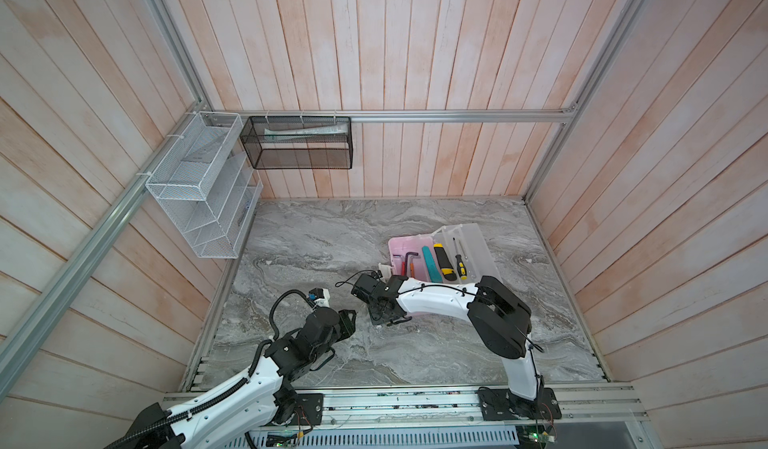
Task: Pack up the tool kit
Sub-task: 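Lift the yellow-handled screwdriver and carry it over the clear tray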
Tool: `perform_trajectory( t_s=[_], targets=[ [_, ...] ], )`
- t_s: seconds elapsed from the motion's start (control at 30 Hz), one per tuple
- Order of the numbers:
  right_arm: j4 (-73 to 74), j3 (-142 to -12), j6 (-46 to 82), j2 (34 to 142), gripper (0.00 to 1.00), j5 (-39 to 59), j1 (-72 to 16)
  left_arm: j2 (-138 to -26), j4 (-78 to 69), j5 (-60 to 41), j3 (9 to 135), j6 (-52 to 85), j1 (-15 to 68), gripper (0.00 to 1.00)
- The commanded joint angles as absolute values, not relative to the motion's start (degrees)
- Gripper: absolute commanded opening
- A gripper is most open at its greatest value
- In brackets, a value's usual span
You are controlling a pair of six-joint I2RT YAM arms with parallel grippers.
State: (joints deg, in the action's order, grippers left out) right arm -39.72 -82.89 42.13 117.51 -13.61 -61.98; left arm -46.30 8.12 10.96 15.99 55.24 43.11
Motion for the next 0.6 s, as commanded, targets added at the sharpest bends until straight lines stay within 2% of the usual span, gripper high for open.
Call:
perform_trajectory(
  t_s=[0.0, 0.17, 0.4, 0.57],
  targets=[
    [-43.9, -83.8, 39.9, 118.0, 0.0, -15.7, -60.5, -47.4, 6.5, 12.4, 17.0, 54.4, 42.8, 0.55],
    [-41.5, -83.5, 36.1, 115.0, 0.0, -12.1, -59.8, -47.3, 6.2, 12.8, 17.3, 54.4, 42.8, 0.55],
    [-31.5, -78.5, 30.8, 107.9, 0.0, 1.9, -59.8, -46.9, 7.9, 13.9, 19.4, 53.0, 42.8, 0.55],
    [-31.6, -78.9, 29.5, 106.3, 0.0, 3.5, -59.9, -45.0, 10.5, 15.4, 20.7, 52.4, 42.8, 0.55]
  ],
)
